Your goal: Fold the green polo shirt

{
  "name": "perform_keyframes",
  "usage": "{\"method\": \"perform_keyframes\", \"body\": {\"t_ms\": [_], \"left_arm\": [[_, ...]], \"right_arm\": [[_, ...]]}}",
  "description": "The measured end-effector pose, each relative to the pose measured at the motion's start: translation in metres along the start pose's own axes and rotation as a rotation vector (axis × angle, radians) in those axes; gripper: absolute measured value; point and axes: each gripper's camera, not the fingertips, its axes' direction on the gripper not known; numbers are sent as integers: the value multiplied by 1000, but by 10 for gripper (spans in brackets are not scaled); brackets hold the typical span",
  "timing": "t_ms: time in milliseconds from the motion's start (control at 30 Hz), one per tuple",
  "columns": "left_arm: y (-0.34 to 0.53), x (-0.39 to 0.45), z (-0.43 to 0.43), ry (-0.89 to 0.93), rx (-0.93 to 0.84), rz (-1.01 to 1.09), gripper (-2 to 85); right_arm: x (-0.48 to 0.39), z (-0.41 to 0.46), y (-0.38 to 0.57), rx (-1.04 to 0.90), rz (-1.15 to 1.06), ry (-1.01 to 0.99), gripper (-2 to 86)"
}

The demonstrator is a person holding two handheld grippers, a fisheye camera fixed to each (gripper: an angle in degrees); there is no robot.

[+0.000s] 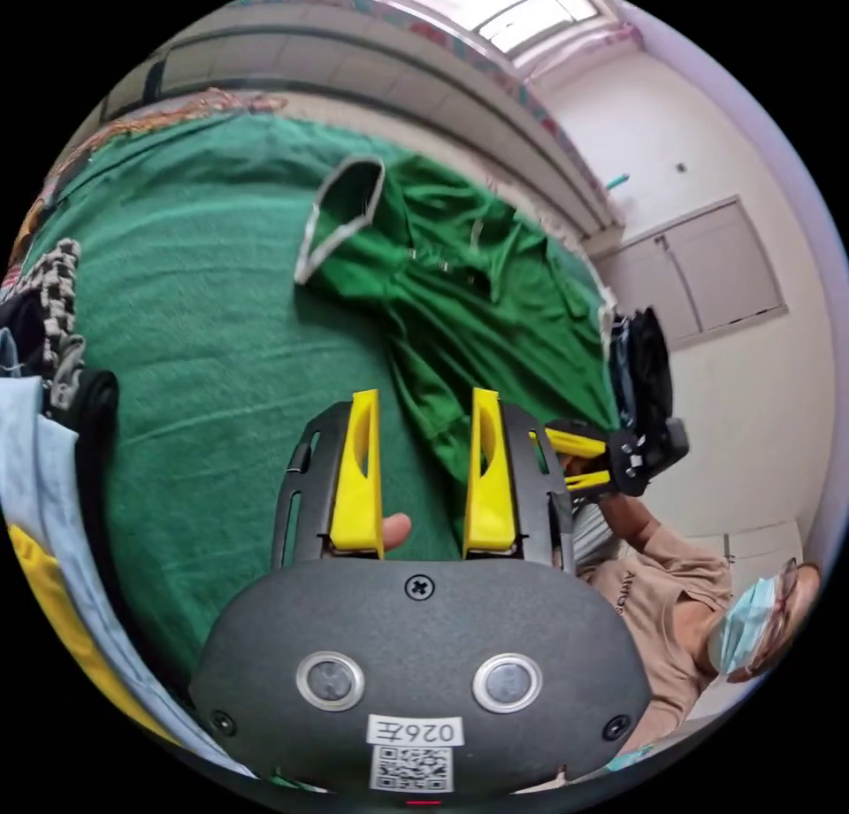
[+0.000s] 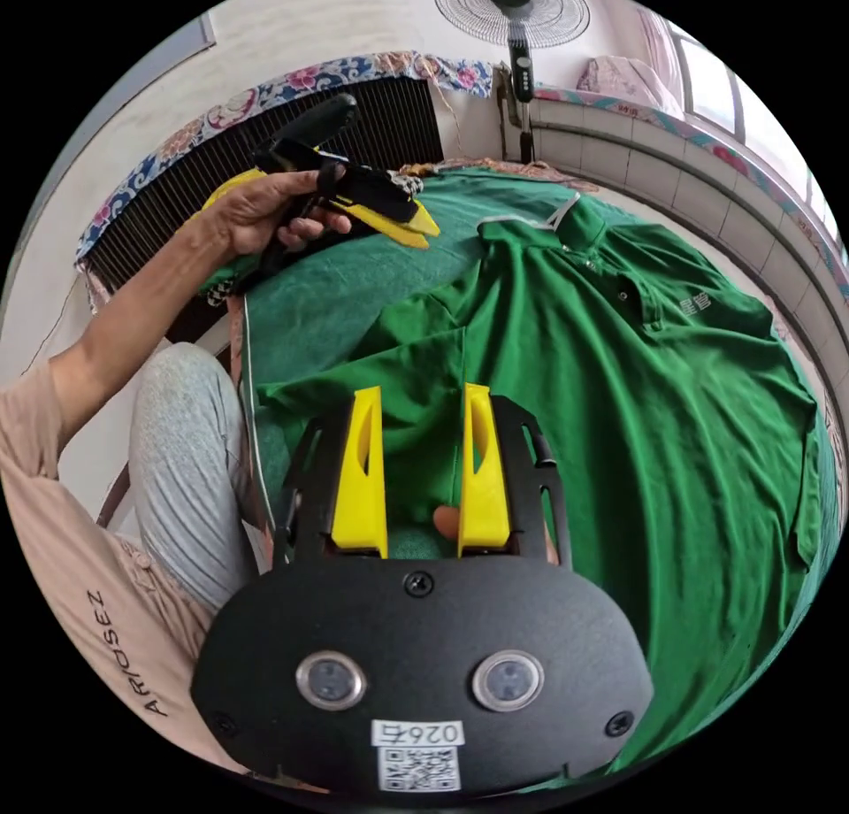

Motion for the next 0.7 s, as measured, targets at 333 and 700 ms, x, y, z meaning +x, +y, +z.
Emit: {"method": "perform_keyframes", "body": {"t_ms": [333, 700], "left_arm": [[34, 0, 45, 143, 58, -118, 130], [52, -21, 1, 134, -17, -39, -1]], "right_arm": [[-80, -40, 30, 127, -173, 29, 101], [-121, -15, 22, -53, -278, 19, -12]]}}
